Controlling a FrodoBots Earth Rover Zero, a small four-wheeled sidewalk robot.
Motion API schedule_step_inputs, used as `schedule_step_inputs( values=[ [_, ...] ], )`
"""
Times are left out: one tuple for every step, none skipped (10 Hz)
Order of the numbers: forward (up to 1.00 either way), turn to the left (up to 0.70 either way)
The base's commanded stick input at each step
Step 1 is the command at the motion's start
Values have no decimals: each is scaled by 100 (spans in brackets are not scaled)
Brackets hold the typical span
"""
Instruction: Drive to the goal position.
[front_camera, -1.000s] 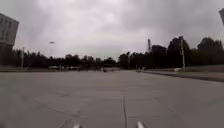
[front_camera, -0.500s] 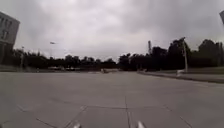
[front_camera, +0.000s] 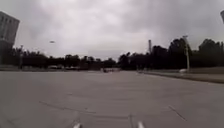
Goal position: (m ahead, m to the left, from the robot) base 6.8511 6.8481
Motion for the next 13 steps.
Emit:
schedule_step_inputs(
  values=[
    [70,0],
    [70,0],
    [70,0],
    [70,0],
    [70,0],
    [70,0],
    [70,0],
    [70,0],
    [70,0],
    [70,0],
    [70,0],
    [70,0],
    [70,0]
  ],
)
